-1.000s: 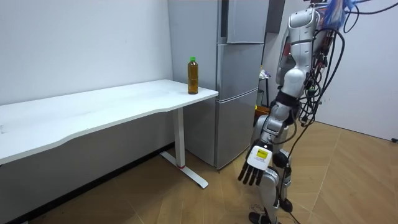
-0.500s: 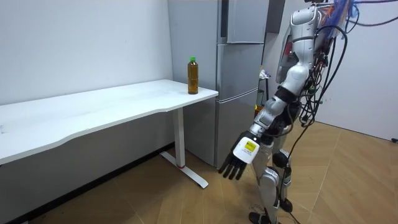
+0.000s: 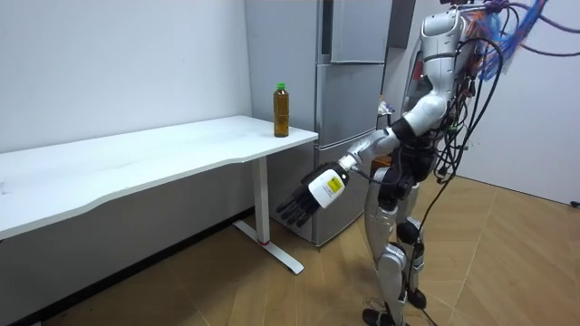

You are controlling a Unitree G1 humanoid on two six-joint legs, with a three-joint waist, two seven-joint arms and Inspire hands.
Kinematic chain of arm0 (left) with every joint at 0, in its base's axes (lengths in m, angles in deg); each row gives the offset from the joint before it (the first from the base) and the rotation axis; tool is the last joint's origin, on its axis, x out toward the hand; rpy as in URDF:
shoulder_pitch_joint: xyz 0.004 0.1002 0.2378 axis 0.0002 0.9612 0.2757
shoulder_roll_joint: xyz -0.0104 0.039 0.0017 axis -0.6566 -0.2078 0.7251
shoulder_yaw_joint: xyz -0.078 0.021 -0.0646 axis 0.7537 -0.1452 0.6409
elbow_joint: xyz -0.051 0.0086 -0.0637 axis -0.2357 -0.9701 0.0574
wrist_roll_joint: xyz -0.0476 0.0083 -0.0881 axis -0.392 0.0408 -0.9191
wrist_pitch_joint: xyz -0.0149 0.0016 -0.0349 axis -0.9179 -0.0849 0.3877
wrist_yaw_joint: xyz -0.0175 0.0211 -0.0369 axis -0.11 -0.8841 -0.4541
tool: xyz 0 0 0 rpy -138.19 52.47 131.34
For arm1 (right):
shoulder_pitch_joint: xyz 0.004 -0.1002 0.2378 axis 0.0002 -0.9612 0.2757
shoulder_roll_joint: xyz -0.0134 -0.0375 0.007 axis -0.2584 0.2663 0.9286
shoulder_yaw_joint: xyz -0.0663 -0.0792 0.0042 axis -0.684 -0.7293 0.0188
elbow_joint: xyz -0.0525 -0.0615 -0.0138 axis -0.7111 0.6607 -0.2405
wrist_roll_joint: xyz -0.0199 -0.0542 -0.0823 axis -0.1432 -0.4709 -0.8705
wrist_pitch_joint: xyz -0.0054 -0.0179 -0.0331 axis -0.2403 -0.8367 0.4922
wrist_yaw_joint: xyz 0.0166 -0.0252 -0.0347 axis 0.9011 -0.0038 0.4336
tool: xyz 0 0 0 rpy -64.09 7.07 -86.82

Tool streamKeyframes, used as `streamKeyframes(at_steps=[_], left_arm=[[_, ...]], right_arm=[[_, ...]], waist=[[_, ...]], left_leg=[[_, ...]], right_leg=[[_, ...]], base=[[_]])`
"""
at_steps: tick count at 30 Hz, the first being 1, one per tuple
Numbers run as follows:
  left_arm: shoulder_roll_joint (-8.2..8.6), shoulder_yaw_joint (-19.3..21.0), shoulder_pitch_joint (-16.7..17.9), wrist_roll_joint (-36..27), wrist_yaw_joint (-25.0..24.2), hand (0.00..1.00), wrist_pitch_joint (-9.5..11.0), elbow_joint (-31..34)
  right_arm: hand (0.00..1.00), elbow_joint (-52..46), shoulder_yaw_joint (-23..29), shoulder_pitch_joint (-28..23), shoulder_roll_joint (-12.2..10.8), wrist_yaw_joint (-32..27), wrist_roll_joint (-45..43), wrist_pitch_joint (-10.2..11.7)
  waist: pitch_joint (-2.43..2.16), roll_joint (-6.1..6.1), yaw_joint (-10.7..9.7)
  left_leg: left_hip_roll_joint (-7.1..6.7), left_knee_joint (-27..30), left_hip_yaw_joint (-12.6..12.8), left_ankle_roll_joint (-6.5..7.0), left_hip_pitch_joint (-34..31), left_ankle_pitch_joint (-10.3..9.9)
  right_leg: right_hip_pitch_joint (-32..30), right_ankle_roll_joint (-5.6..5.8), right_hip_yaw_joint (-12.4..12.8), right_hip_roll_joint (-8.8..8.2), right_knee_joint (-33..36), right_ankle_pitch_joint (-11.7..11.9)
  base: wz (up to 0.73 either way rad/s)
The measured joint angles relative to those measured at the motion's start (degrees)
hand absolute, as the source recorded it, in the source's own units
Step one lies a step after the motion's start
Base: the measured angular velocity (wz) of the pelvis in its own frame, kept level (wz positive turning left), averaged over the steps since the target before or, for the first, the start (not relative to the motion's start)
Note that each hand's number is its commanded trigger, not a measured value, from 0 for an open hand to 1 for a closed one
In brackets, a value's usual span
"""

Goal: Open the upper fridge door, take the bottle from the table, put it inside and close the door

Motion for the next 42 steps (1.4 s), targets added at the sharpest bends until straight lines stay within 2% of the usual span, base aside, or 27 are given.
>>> streamKeyframes(at_steps=[1, 4, 5, 8, 13, 16, 21, 26, 29, 31, 35, 38, 42], left_arm=[[-0.16, 1.3, -0.1, 0.0, 0.6, 0.0, 0.0, 2.4], [-1.36, 2.9, -0.3, 0.1, 2.1, 0.0, 0.9, 6.8], [-1.51, 3.7, -0.4, 0.2, 2.8, 0.0, 0.9, 9.0], [-1.78, 5.2, -0.4, 0.2, 4.9, 0.0, 1.0, 15.2], [-2.33, 7.6, -1.7, 1.7, 7.4, 0.0, 1.2, 26.0], [-3.03, 9.0, -2.4, 3.9, 8.0, 0.0, 1.2, 31.3], [-3.12, 10.3, -3.4, 4.8, 8.9, 0.0, 1.2, 38.4], [-3.12, 10.0, -8.2, 7.0, 9.0, 0.0, 1.3, 43.1], [-3.12, 10.0, -9.2, 6.9, 7.9, 0.0, 1.8, 44.9], [-3.12, 9.8, -9.4, 7.0, 6.0, 0.0, 2.1, 45.6], [-3.12, 7.8, -11.8, 7.0, 3.5, 0.0, 2.1, 45.7], [-3.12, 5.8, -13.8, 7.0, 0.8, 0.0, 1.1, 46.3], [-3.11, 2.3, -14.3, 8.2, -2.4, 0.0, 0.6, 48.2]], right_arm=[[0.0, 0.0, 0.6, -0.1, -0.3, 0.0, -0.6, 0.3], [0.0, 0.0, 1.4, -0.3, -0.3, 0.0, -1.1, 0.3], [0.0, -0.4, 1.7, -0.6, -0.3, -0.1, -1.1, 0.3], [0.0, -2.7, 1.9, -2.0, -0.3, -0.2, -1.2, 0.2], [0.0, -2.9, 2.1, -1.4, -0.3, -0.2, -3.3, 0.2], [0.0, -2.9, 2.0, -1.4, -0.4, -0.1, -3.3, 0.0], [0.0, -2.2, 2.0, -1.4, -0.4, -0.2, -3.4, -0.2], [0.0, -2.2, 1.9, -0.7, -0.8, -0.5, -3.4, 0.0], [0.0, -2.0, 1.9, -0.8, -1.3, -0.5, -3.2, 0.4], [0.0, -1.5, 1.9, -0.5, -1.5, -0.5, -3.1, 0.6], [0.0, -0.6, 1.9, 0.0, -1.5, -0.5, -3.0, 0.5], [0.0, 0.1, 1.7, 0.5, -1.5, -0.4, -3.1, 0.2], [0.0, 0.2, 1.3, 1.4, -1.5, 0.1, -3.2, 0.2]], waist=[[-0.22, 0.33, -0.2], [-0.12, 0.3, 0.2], [-0.23, 0.59, 0.3], [-0.14, 0.58, 0.9], [0.03, 0.77, 1.2], [0.05, 0.96, 1.2], [0.14, 0.97, 1.3], [0.54, 0.73, 1.0], [0.64, 0.56, 0.5], [0.9, 0.42, -0.3], [0.81, 0.37, -0.5], [0.69, 0.23, -0.8], [0.55, 0.02, -2.4]], left_leg=[[0.03, 0.0, 0.0, 0.0, 0.1, 0.0], [0.01, 0.0, -0.2, 0.0, 0.0, 0.0], [-0.01, -0.1, -0.2, 0.0, 0.0, 0.0], [0.0, -0.1, -0.3, 0.0, 0.0, 0.0], [-0.11, 0.0, -0.8, 0.01, 0.0, 0.0], [-0.19, 0.0, -0.9, 0.01, 0.0, 0.0], [-0.25, 0.0, -1.0, 0.01, 0.1, 0.0], [-0.28, 0.0, -1.4, 0.02, 0.1, 0.0], [-0.33, 0.0, -1.6, 0.02, 0.3, 0.0], [-0.42, 0.0, -1.8, 0.02, 0.7, 0.0], [-0.56, 0.5, -2.0, 0.02, 0.1, 0.0], [-0.61, 0.5, -1.9, 0.04, -0.1, 0.0], [-0.61, 0.5, -1.9, 0.04, -0.3, 0.0]], right_leg=[[-0.1, -0.01, 0.1, 0.02, 0.0, 0.0], [0.0, -0.02, 0.1, 0.01, 0.0, 0.0], [-0.1, -0.02, 0.2, 0.01, 0.0, 0.0], [-0.1, 0.0, 0.2, 0.0, 0.0, 0.0], [-0.1, 0.02, 0.0, -0.02, -0.1, -0.1], [-0.1, 0.07, 0.0, -0.06, -0.2, -0.1], [0.0, 0.13, 0.0, -0.08, -0.1, -0.1], [0.2, 0.13, -0.1, -0.07, -0.1, -0.1], [0.4, 0.13, -0.1, -0.11, -0.2, -0.1], [0.9, 0.22, -0.2, -0.15, -0.2, -0.2], [0.4, 0.26, -0.1, -0.28, -0.2, -0.2], [0.2, 0.27, 0.0, -0.34, 0.0, -0.2], [-0.1, 0.27, 0.1, -0.33, 0.1, -0.2]], base=[[0.0], [0.0], [0.0], [0.0], [0.03], [0.0], [0.01], [0.02], [0.0], [0.0], [0.01], [0.0], [-0.01]])
